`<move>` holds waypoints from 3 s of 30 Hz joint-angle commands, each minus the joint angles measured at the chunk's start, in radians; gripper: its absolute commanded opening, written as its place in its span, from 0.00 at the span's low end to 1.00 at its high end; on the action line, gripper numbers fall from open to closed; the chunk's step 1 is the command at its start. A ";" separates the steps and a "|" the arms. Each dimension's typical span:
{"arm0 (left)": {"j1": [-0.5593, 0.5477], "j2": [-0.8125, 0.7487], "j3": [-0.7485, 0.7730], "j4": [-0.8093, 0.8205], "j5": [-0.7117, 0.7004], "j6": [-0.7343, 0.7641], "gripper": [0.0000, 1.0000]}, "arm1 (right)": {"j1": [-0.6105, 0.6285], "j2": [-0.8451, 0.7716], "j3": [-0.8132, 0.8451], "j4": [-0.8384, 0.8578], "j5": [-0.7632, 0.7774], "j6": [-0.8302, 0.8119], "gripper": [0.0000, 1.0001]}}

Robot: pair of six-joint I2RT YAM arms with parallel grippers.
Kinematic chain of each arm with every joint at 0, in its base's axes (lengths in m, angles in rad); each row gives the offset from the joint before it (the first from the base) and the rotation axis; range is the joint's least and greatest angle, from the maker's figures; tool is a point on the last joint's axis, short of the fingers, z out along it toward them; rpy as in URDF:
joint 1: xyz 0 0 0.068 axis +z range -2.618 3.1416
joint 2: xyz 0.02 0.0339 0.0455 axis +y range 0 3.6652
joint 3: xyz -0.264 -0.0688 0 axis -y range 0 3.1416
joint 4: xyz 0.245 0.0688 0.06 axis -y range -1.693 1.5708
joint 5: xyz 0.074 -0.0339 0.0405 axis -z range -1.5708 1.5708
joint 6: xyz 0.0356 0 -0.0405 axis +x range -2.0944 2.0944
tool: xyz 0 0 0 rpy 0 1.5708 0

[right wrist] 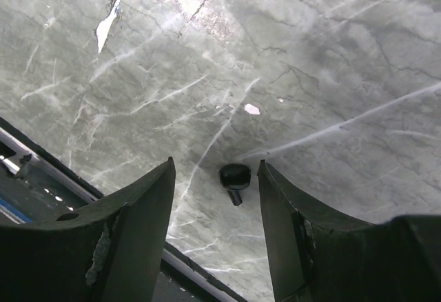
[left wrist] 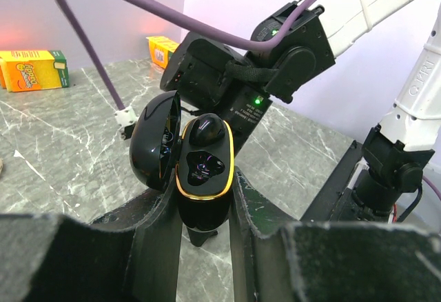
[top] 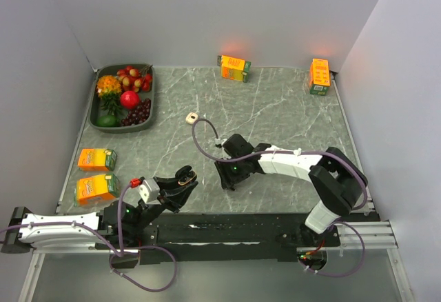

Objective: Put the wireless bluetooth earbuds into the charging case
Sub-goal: Pick up the earbud from the center of the board.

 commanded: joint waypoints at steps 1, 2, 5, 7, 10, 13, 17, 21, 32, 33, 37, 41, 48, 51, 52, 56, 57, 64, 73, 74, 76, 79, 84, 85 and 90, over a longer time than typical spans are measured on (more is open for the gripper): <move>0.002 -0.009 0.006 0.027 0.006 -0.013 0.01 | -0.017 -0.084 -0.033 0.029 -0.037 0.015 0.59; 0.002 -0.009 0.008 0.031 0.006 -0.012 0.01 | -0.019 -0.087 -0.039 0.029 -0.037 0.015 0.59; 0.002 0.000 0.006 0.042 0.007 -0.010 0.01 | -0.022 -0.096 -0.056 0.029 -0.039 0.021 0.59; 0.002 0.009 0.006 0.048 0.009 -0.010 0.01 | -0.022 -0.095 -0.065 0.034 -0.043 0.027 0.59; 0.002 0.018 0.006 0.056 0.010 -0.009 0.01 | -0.023 -0.086 -0.065 0.037 -0.047 0.024 0.57; 0.002 0.020 0.006 0.056 0.010 -0.010 0.01 | -0.023 -0.073 -0.056 0.040 -0.050 0.023 0.57; 0.002 0.011 0.006 0.048 0.009 -0.012 0.01 | -0.022 -0.058 -0.037 0.029 -0.045 0.015 0.56; 0.002 0.004 0.006 0.039 0.006 -0.013 0.01 | -0.020 -0.049 -0.033 0.026 -0.045 0.009 0.55; 0.002 0.010 0.003 0.053 0.006 -0.012 0.01 | -0.016 -0.046 -0.007 0.020 -0.005 0.032 0.56; 0.002 0.009 0.003 0.051 0.006 -0.012 0.01 | -0.016 -0.043 -0.002 0.016 -0.002 0.032 0.55; 0.002 -0.002 0.003 0.040 0.006 -0.015 0.01 | -0.008 -0.029 0.006 0.014 0.000 0.034 0.52; 0.002 -0.008 0.003 0.031 0.006 -0.018 0.01 | -0.004 -0.017 0.004 0.016 -0.002 0.037 0.49; 0.002 -0.003 0.000 0.042 0.007 -0.016 0.01 | 0.001 -0.014 -0.013 0.011 0.003 0.040 0.52; 0.002 0.004 0.000 0.046 0.007 -0.018 0.01 | 0.003 -0.006 -0.013 0.014 0.001 0.041 0.51; 0.002 0.006 0.000 0.046 0.007 -0.018 0.01 | 0.004 -0.001 -0.010 0.012 0.004 0.041 0.51; 0.002 0.001 0.001 0.043 0.007 -0.016 0.01 | 0.006 0.019 0.000 0.006 0.009 0.038 0.47; 0.002 0.000 0.003 0.039 0.007 -0.016 0.01 | 0.006 0.020 0.000 0.008 0.009 0.038 0.46; 0.002 -0.005 0.003 0.033 0.006 -0.016 0.01 | 0.006 0.023 -0.010 0.017 0.006 0.041 0.41; 0.002 0.012 0.004 0.053 0.010 -0.010 0.01 | 0.006 0.000 -0.004 0.003 0.012 0.035 0.20; 0.002 0.010 0.004 0.053 0.010 -0.010 0.01 | 0.006 -0.007 -0.005 0.003 0.015 0.035 0.16; 0.002 0.015 0.006 0.054 0.009 -0.009 0.01 | 0.006 -0.026 -0.005 -0.001 0.019 0.037 0.14; 0.002 0.020 0.006 0.060 0.009 -0.006 0.01 | 0.006 -0.050 -0.001 -0.014 0.022 0.040 0.08; 0.002 0.030 0.009 0.069 0.006 -0.003 0.01 | 0.006 -0.102 0.004 -0.026 0.032 0.050 0.00; 0.002 0.030 0.008 0.073 0.006 -0.001 0.01 | 0.006 -0.109 0.004 -0.027 0.035 0.056 0.00; 0.002 0.030 0.004 0.079 -0.006 0.002 0.01 | 0.004 -0.167 0.007 -0.027 0.055 0.084 0.00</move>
